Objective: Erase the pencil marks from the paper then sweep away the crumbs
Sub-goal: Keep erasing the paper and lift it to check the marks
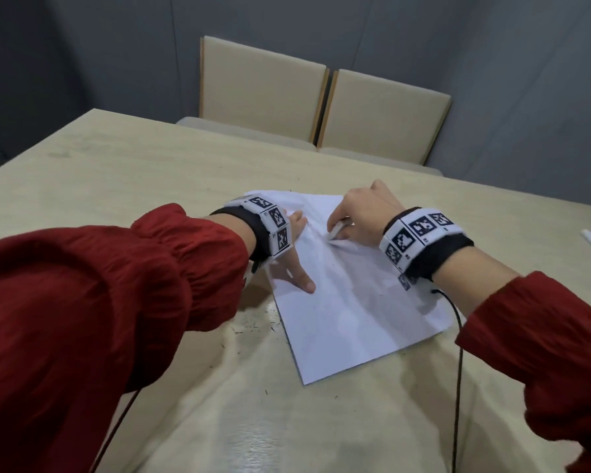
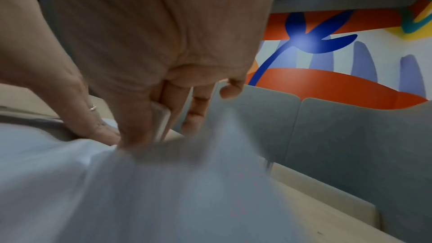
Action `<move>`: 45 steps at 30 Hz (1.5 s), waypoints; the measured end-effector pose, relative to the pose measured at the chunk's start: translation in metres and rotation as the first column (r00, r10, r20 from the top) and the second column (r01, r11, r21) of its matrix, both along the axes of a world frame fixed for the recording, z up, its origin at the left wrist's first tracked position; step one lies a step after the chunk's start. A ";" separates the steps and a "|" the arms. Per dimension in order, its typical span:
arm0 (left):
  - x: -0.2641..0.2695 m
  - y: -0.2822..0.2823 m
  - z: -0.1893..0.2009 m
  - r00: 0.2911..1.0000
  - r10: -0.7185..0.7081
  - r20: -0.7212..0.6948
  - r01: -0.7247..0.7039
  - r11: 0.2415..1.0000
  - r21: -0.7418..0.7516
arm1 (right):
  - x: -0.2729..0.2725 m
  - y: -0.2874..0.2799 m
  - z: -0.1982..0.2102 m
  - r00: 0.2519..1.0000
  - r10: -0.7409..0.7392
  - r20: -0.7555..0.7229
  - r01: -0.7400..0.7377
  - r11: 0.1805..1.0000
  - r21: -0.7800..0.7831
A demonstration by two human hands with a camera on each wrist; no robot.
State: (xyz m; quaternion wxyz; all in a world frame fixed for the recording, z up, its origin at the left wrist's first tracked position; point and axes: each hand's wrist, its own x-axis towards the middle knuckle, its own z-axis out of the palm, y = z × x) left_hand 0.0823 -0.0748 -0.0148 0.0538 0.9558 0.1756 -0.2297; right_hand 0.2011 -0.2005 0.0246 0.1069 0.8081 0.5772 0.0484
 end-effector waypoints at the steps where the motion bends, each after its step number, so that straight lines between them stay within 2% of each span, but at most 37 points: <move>1: 0.000 0.001 0.004 1.000 -0.011 -0.017 0.011 1.000 -0.001 | 0.002 -0.002 0.002 0.999 0.007 0.034 -0.007 1.000 -0.003; 4: 0.009 0.006 0.018 0.998 -0.022 -0.058 0.026 0.997 0.068 | 0.014 -0.005 0.006 0.997 -0.064 0.038 0.061 0.994 0.095; 6: 0.017 0.009 0.028 0.999 -0.031 -0.011 0.032 0.989 0.144 | 0.020 -0.007 0.006 0.990 -0.124 -0.060 0.133 0.975 0.178; 8: 0.024 0.010 0.029 0.997 -0.065 0.038 0.058 0.984 0.168 | 0.022 -0.008 0.001 0.965 -0.134 -0.227 0.174 0.971 0.165; 10: 0.030 0.007 0.021 0.993 -0.115 0.016 0.112 0.986 0.124 | 0.022 -0.007 -0.005 0.939 -0.119 -0.322 0.170 0.976 0.135; 12: 0.033 0.002 0.012 0.988 -0.156 -0.016 0.156 0.985 0.069 | 0.022 -0.003 -0.012 0.929 -0.095 -0.358 0.159 0.975 0.152; 17: 0.034 0.001 0.007 0.990 -0.143 -0.017 0.143 0.990 -0.016 | 0.019 0.005 -0.019 0.894 -0.019 -0.447 0.123 0.971 0.205; 21: 0.035 0.001 0.005 0.989 -0.143 -0.039 0.143 0.990 0.010 | 0.007 -0.012 -0.016 0.861 -0.040 -0.506 0.129 0.981 0.143; 24: 0.033 -0.006 0.007 0.986 -0.160 -0.047 0.162 0.986 0.044 | -0.006 -0.041 -0.007 0.881 -0.047 -0.472 0.045 0.999 -0.015; 27: 0.033 -0.008 0.008 0.985 -0.166 -0.042 0.168 0.984 0.061 | -0.009 -0.045 0.007 0.939 -0.032 -0.343 -0.019 0.989 -0.144; 30: 0.032 -0.002 0.003 0.986 -0.167 -0.006 0.166 0.986 -0.010 | -0.002 -0.018 0.008 0.950 -0.023 -0.311 0.017 1.000 -0.023; 33: 0.030 0.000 0.002 0.987 -0.158 0.025 0.159 0.985 -0.063 | 0.001 0.001 -0.002 0.938 -0.042 -0.344 0.074 0.994 0.080; 38: 0.031 -0.005 0.004 0.989 -0.146 -0.028 0.147 0.988 0.037 | -0.018 -0.039 0.000 0.900 -0.039 -0.433 0.034 0.999 -0.020; 42: 0.029 -0.008 0.005 0.989 -0.145 -0.014 0.146 0.988 0.046 | -0.030 -0.073 0.007 0.885 -0.020 -0.466 -0.052 0.989 -0.140; 43: 0.030 -0.008 0.005 0.989 -0.146 -0.016 0.147 0.988 0.042 | -0.028 -0.070 0.009 0.890 -0.013 -0.456 -0.055 0.989 -0.137; 45: 0.030 -0.006 0.005 0.988 -0.153 -0.010 0.154 0.988 0.024 | -0.022 -0.047 0.010 0.901 0.010 -0.433 -0.020 1.000 -0.019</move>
